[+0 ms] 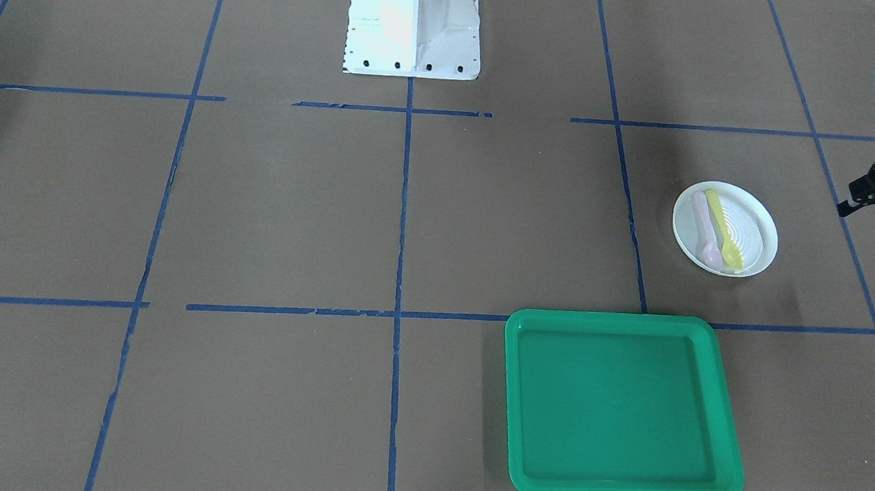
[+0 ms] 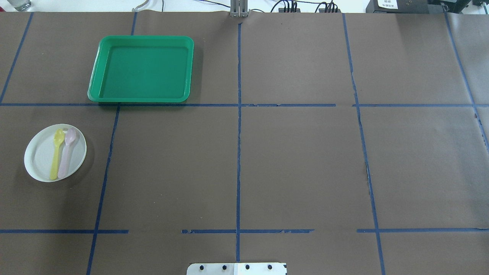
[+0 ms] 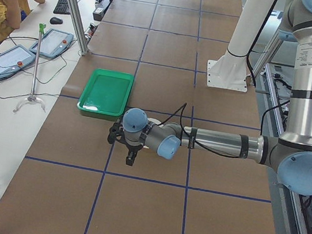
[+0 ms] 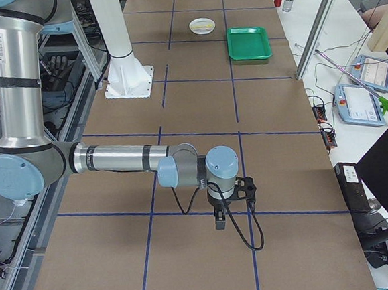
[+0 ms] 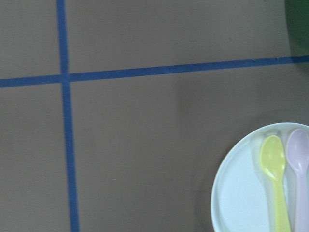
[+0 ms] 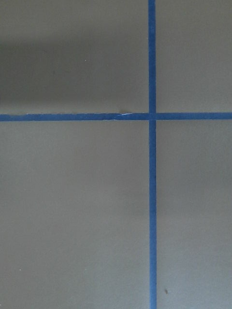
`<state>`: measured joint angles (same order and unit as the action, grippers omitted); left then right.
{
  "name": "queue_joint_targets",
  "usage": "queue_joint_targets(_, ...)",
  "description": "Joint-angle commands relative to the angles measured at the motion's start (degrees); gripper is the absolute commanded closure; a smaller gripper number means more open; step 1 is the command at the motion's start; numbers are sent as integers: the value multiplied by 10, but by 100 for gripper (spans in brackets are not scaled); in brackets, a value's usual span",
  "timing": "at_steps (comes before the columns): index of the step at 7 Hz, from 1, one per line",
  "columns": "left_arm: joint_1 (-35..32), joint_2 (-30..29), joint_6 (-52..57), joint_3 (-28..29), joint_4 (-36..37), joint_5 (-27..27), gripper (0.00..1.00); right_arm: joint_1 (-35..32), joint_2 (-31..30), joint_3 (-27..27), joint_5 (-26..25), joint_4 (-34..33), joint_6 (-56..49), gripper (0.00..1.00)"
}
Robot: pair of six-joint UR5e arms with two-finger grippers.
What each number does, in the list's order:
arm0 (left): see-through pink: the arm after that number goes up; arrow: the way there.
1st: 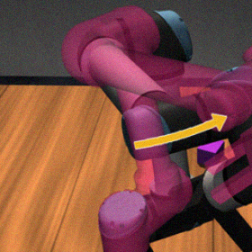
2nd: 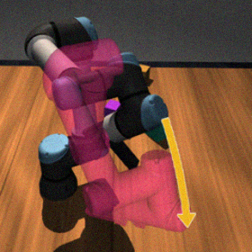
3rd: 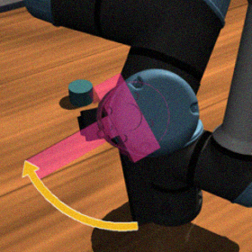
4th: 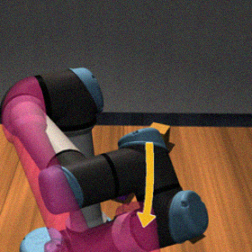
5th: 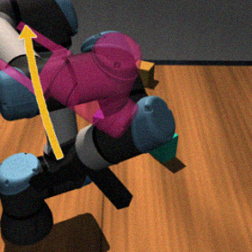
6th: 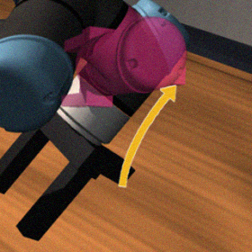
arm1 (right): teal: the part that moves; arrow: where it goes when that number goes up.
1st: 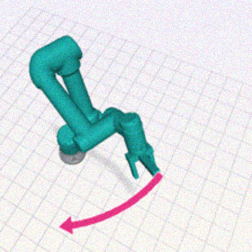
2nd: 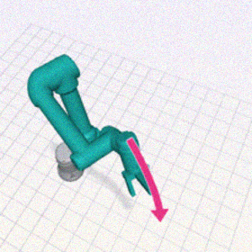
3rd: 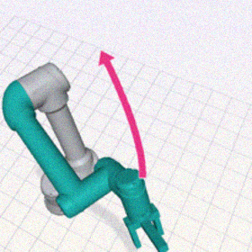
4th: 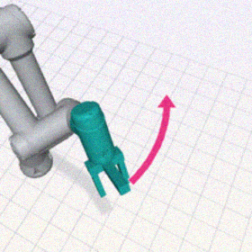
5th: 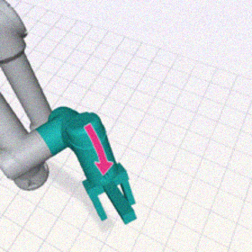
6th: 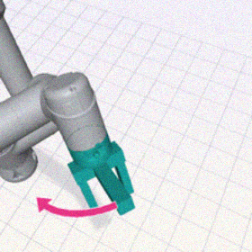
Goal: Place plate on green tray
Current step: 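Move the left gripper toward the rim of the white plate, then grasp the white plate's rim with the left gripper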
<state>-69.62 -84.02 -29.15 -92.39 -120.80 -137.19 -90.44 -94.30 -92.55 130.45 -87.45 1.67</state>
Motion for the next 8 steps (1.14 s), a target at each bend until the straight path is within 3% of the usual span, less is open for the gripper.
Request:
queue_joint_targets(1, 97, -1, -188, 17, -101, 45, 0, 0, 0, 0, 0, 0, 0, 0)
queue_joint_targets(3, 109, -1, -194, 42, -114, 45, 3, 0, 0, 0, 0, 0, -1, 0)
queue_joint_targets(7, 127, -9, -194, 66, -114, 45, 18, 0, 0, 0, 0, 0, 0, 0)
queue_joint_targets(8, 128, -9, -195, 67, -114, 44, 55, 0, 0, 0, 1, 0, 0, 0)
